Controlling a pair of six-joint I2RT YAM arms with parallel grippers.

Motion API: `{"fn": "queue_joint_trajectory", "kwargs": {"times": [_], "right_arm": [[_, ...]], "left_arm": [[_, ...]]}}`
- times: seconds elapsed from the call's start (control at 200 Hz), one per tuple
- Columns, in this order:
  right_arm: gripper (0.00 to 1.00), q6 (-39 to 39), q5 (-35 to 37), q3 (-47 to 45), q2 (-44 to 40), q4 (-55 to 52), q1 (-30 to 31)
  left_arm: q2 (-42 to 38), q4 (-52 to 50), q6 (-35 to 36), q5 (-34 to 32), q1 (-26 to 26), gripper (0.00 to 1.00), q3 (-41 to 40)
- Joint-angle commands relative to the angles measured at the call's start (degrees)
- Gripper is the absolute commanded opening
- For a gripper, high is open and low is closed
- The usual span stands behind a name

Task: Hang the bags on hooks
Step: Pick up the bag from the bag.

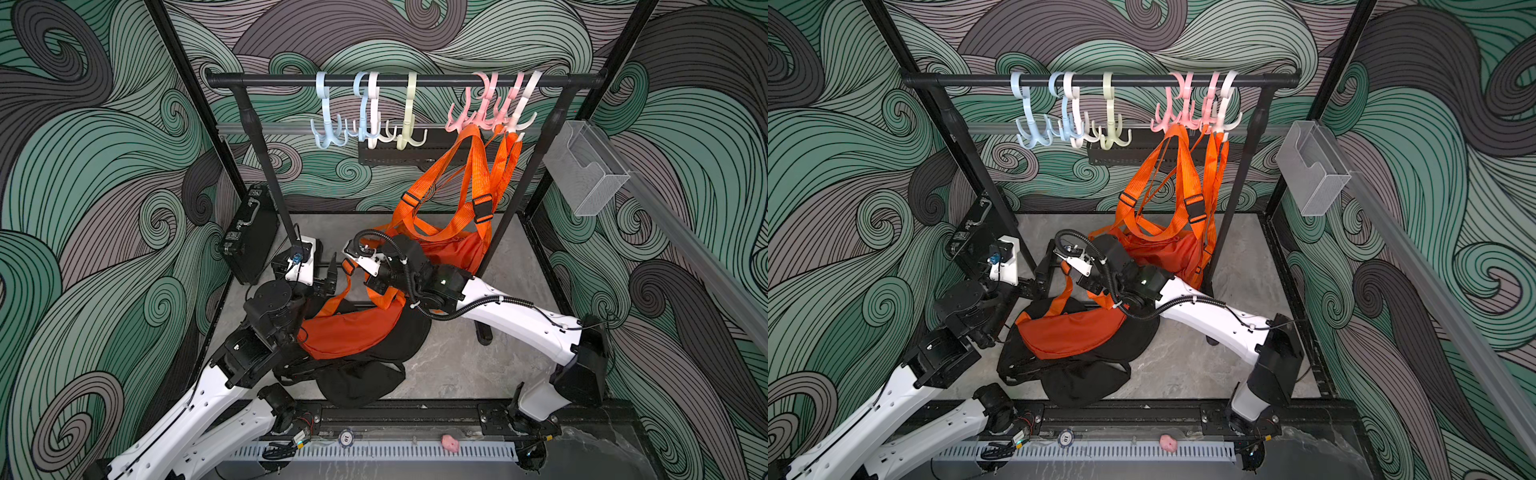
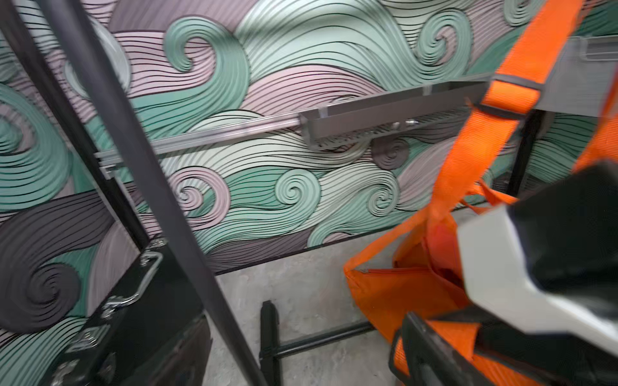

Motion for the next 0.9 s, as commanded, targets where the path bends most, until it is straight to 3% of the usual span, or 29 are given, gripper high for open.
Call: {"fn": "queue_joint_trajectory", "kwargs": {"times": [0.0,0.19,0.27,0.42,0.58,0.77,0.896], "right_arm": [[0.00,-2.01,3.21,4.56,-2.12,-5.88,-0.17],[0.00,-1.80,6.34,9.26,-3.50,-9.98,-0.05],[0.00,-1.79,6.68,10.26,-4.36,-10.91,0.04],[0.00,-2.04,5.03,10.09,-7.54,-11.70,0.46],[0.00,-3.11,6.79,9.61,-10.50,-12.82,0.43],[0.00,-3.30,6.67,9.86,-14.52,-13.80,-0.28],[0.00,-2.05,5.83,11.54,-16.71,-15.40,-1.63]], "left_arm": [[0.89,-2.51,-0.89,16.89,-0.07,0.90,3.30],[3.51,-3.99,-2.33,26.31,-0.84,0.91,4.19],[4.70,-4.42,-1.92,23.72,-1.24,0.91,4.01],[6.17,-5.53,-0.98,12.70,-1.19,0.89,5.12],[5.81,-5.73,0.36,6.85,-1.21,0.60,5.24],[6.63,-6.08,1.54,5.67,-1.25,0.28,5.74],[7.98,-7.11,1.63,4.94,-1.18,0.00,9.11]]}}
